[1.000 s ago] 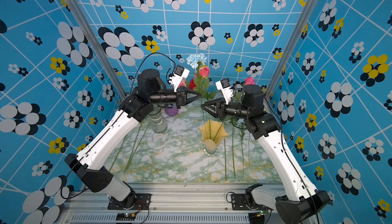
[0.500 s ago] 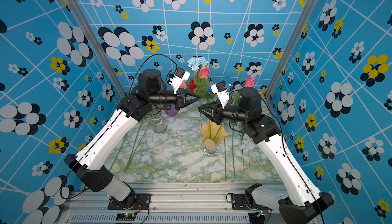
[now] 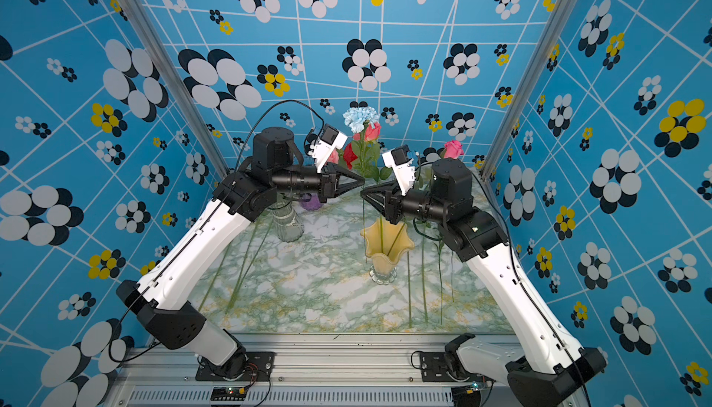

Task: Pick out blue flowers from the vase
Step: Place the flower at the center of the board.

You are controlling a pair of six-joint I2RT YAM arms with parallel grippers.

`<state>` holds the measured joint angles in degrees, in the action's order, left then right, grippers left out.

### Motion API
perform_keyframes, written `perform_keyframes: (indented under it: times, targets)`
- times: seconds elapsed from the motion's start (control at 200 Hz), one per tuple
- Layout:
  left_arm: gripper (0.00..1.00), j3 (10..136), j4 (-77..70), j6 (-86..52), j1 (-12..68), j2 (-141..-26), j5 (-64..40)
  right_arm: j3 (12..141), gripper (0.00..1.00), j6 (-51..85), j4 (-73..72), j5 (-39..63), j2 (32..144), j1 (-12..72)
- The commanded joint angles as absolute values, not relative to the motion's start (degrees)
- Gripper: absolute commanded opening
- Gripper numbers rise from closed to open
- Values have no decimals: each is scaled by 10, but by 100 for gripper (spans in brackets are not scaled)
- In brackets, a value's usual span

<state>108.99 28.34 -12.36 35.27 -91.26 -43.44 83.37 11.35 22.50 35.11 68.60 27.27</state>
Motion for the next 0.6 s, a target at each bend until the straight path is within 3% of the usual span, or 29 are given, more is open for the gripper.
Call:
perform_keyframes:
  times: [0.0, 0.53, 0.595]
  targets:
    - [0, 1100, 283, -113, 360, -890, -436, 836, 21, 117, 203, 343, 692, 279]
    - [0, 1101, 285, -110, 366, -888, -435, 838, 21, 116, 198, 331, 693, 296]
    - [0, 1101, 286, -109, 366, -887, -436, 832, 24, 117, 193, 324, 684, 296]
